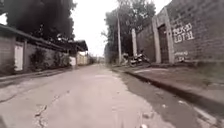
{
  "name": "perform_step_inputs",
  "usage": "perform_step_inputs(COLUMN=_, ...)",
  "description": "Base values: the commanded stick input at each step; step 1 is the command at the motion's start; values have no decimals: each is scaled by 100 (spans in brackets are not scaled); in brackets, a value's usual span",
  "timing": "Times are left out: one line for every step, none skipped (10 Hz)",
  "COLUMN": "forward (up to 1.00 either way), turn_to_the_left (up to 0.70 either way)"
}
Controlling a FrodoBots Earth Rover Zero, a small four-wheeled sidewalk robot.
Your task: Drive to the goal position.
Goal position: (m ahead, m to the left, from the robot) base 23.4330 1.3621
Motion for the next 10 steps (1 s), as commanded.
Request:
perform_step_inputs(forward=100, turn_to_the_left=6)
perform_step_inputs(forward=100, turn_to_the_left=0)
perform_step_inputs(forward=100, turn_to_the_left=0)
perform_step_inputs(forward=100, turn_to_the_left=0)
perform_step_inputs(forward=100, turn_to_the_left=0)
perform_step_inputs(forward=100, turn_to_the_left=0)
perform_step_inputs(forward=100, turn_to_the_left=0)
perform_step_inputs(forward=100, turn_to_the_left=0)
perform_step_inputs(forward=100, turn_to_the_left=-1)
perform_step_inputs(forward=100, turn_to_the_left=-36)
